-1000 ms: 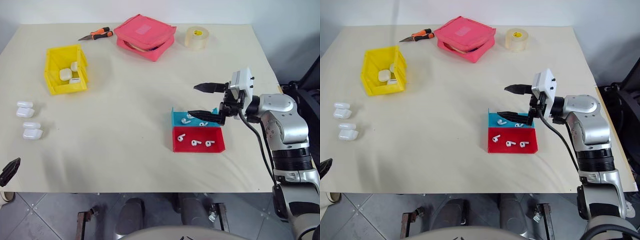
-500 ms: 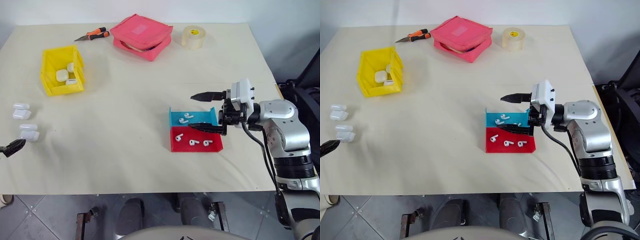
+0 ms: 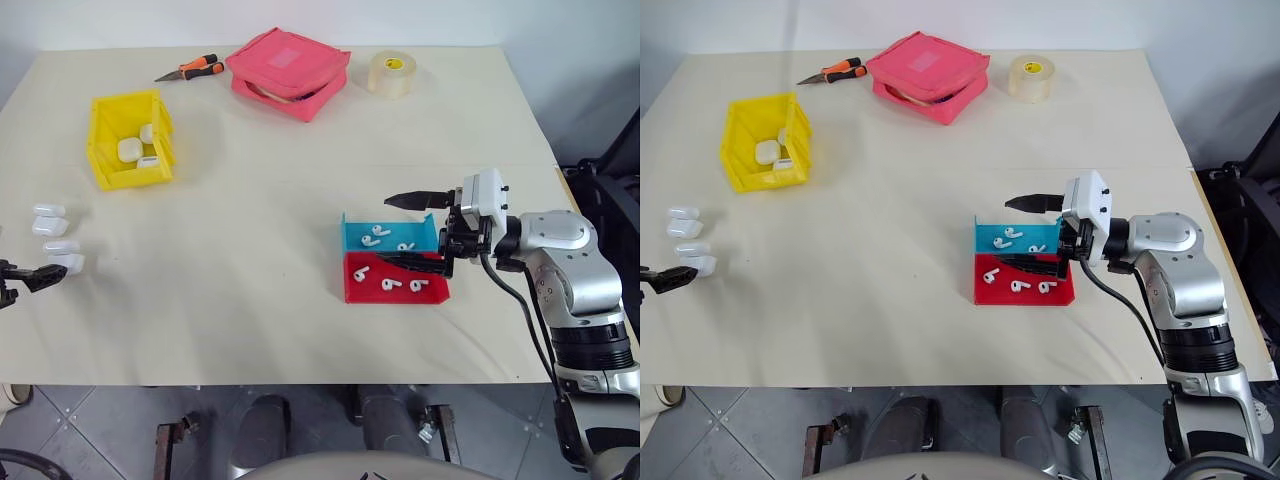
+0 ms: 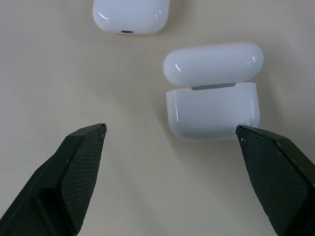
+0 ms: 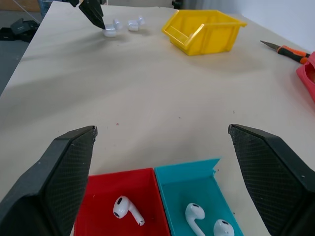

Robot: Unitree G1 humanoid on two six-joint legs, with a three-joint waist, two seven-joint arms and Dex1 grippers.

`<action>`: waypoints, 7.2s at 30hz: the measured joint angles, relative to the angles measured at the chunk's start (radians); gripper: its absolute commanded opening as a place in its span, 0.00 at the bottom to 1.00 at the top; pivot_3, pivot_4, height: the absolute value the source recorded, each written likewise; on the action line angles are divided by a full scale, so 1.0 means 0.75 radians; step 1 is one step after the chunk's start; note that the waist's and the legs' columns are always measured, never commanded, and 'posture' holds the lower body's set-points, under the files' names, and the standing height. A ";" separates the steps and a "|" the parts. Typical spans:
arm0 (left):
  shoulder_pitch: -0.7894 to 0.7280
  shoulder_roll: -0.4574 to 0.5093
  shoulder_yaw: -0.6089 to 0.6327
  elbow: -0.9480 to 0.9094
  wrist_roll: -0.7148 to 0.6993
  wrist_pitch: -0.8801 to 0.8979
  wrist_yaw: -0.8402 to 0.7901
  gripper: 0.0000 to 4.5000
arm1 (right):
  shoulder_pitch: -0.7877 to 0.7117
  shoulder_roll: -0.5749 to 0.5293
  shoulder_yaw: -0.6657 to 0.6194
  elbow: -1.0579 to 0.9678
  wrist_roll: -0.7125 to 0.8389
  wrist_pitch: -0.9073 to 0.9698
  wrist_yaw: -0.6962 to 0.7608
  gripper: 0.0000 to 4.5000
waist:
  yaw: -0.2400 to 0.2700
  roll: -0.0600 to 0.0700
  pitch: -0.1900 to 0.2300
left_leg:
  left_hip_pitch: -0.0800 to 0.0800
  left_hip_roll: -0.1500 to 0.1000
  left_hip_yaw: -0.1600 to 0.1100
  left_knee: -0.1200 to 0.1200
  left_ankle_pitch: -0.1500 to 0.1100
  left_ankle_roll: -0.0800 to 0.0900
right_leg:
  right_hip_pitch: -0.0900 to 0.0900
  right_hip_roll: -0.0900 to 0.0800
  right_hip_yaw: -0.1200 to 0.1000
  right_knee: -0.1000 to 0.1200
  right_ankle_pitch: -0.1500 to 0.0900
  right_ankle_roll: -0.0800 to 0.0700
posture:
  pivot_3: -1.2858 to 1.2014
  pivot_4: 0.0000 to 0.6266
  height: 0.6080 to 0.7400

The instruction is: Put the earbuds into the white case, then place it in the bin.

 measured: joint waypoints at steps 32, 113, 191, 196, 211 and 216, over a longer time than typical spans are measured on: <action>-0.308 -0.074 -0.145 0.065 0.036 0.350 0.156 1.00 | -0.020 0.000 0.005 0.003 -0.003 0.001 -0.010 0.99 | 0.015 -0.006 0.001 | -0.001 0.001 0.005 0.004 -0.002 0.003 | -0.002 0.001 0.000 0.001 0.000 0.000 | 0.52 0.24 1.00; -0.576 -0.605 0.363 -0.157 0.134 0.651 1.039 0.81 | -0.030 0.001 0.052 0.003 -0.004 0.027 -0.036 1.00 | 0.042 -0.006 0.000 | 0.000 -0.001 0.006 0.009 -0.003 -0.004 | 0.000 -0.001 0.001 0.003 0.002 0.003 | 0.52 0.24 1.00; -0.332 -1.316 -0.481 0.056 -0.378 -1.546 -1.125 0.62 | 0.717 -0.355 -0.205 -1.007 0.081 0.711 -0.747 1.00 | 0.054 -0.006 0.000 | 0.000 0.001 0.007 0.027 -0.020 0.020 | 0.020 0.004 0.004 -0.018 0.004 0.007 | 0.52 0.24 1.00; -0.325 -1.317 -0.505 0.054 -0.377 -1.545 -1.124 0.62 | 0.680 -0.431 -0.149 -1.011 0.097 0.883 -0.756 0.86 | 0.055 -0.006 0.000 | 0.000 0.001 0.007 0.027 -0.020 0.021 | 0.020 0.004 0.004 -0.019 0.004 0.007 | 0.52 0.24 1.00; -0.264 -1.341 -0.523 0.006 -0.375 -1.546 -1.124 0.62 | 0.410 -0.550 -0.039 -1.048 0.158 1.153 -0.744 0.59 | 0.055 -0.006 0.000 | 0.000 0.002 0.007 0.027 -0.021 0.023 | 0.020 0.004 0.003 -0.024 0.005 0.008 | 0.52 0.24 1.00; -0.262 -1.341 -0.523 0.002 -0.375 -1.544 -1.124 0.62 | 0.390 -0.553 0.004 -1.057 0.160 1.171 -0.746 0.44 | 0.054 -0.006 0.000 | 0.000 0.001 0.007 0.027 -0.021 0.023 | 0.020 0.003 0.003 -0.026 0.005 0.009 | 0.52 0.24 1.00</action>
